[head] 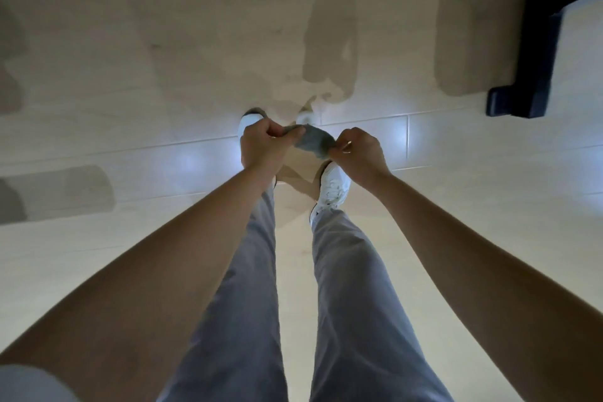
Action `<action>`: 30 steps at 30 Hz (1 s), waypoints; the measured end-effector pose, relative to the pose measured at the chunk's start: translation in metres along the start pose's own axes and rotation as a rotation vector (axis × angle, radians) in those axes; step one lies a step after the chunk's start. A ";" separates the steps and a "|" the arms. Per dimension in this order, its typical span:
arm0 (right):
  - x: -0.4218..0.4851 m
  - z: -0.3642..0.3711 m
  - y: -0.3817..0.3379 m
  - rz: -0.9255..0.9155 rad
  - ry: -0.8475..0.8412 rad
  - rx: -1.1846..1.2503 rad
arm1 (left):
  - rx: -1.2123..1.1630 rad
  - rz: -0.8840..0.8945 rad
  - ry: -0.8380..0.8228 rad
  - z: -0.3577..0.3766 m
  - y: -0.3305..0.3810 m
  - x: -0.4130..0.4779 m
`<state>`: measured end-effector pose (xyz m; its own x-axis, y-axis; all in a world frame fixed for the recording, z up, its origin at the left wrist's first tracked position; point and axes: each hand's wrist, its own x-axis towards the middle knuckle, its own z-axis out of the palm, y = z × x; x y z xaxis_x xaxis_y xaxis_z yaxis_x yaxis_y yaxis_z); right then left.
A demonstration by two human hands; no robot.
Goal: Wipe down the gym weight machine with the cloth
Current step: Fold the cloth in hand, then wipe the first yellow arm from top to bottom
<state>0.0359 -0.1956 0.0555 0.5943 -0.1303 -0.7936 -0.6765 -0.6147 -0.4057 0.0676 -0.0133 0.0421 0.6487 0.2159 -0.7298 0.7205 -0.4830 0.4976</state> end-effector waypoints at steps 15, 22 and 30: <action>-0.242 -0.243 -0.212 -0.706 0.219 0.174 | 0.205 0.828 -0.382 -0.218 0.290 -0.208; -0.289 -0.280 -0.292 -0.794 0.103 0.063 | 0.242 1.040 -0.343 -0.300 0.376 -0.270; -0.331 -0.296 -0.313 -0.580 0.134 0.303 | 0.230 1.126 -0.354 -0.337 0.439 -0.270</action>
<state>0.1797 -0.1906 0.5798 0.9342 0.0481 -0.3535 -0.3119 -0.3710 -0.8747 0.2909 0.0027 0.6158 0.7569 -0.6520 -0.0459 -0.2910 -0.3990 0.8695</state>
